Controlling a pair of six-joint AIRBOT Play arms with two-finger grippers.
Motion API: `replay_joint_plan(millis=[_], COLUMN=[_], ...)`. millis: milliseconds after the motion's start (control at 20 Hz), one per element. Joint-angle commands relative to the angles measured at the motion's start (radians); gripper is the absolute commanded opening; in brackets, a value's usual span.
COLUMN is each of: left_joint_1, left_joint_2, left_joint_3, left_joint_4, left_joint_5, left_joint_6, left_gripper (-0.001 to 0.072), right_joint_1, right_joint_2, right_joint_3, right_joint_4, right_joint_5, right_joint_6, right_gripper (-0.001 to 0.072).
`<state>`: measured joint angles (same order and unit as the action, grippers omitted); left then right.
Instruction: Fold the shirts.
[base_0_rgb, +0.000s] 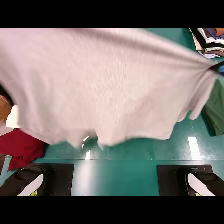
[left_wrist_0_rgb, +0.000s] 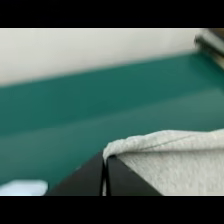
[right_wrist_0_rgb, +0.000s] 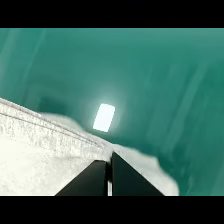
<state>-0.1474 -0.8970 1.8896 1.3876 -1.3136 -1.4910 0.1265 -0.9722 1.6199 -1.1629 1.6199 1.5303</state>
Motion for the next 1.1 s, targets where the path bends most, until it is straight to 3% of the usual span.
replay_joint_plan(millis=[0, 300, 550, 600, 650, 700, 900, 1050], left_joint_1=[0.001, 0.001, 0.001, 0.001, 0.001, 0.001, 0.031, 0.083], left_joint_2=[-0.208, -0.649, -0.749, -0.749, -0.749, -0.749, -0.704, -0.587], left_joint_3=[-0.074, -0.261, -0.259, -0.250, -0.237, -0.216, -0.145, -0.246], left_joint_4=[0.000, 0.049, 0.050, 0.051, 0.056, 0.069, 0.126, 0.124], left_joint_5=[-0.109, 0.032, 0.218, 0.223, 0.212, 0.182, -0.066, -0.117], left_joint_6=[0.045, 0.059, 0.040, 0.039, 0.038, 0.030, 0.024, 0.024], left_gripper=[0.0021, 0.0021, 0.0024, 0.0203, 0.0484, 0.0561, 0.0554, 0.0555], right_joint_1=[0.048, 0.159, 0.188, 0.187, 0.185, 0.181, 0.132, 0.073], right_joint_2=[-0.154, -0.497, -0.653, -0.676, -0.694, -0.705, -0.654, -0.528], right_joint_3=[-0.150, -0.235, -0.055, -0.016, 0.019, 0.053, 0.079, -0.066], right_joint_4=[0.009, 0.019, 0.019, 0.019, 0.019, 0.019, 0.018, 0.019], right_joint_5=[0.001, -0.255, -0.336, -0.336, -0.333, -0.324, -0.235, -0.225], right_joint_6=[0.043, -0.005, -0.006, -0.006, -0.006, -0.006, -0.068, -0.087], right_gripper=[0.0014, 0.0014, 0.0018, 0.0122, 0.0330, 0.0468, 0.0460, 0.0460])
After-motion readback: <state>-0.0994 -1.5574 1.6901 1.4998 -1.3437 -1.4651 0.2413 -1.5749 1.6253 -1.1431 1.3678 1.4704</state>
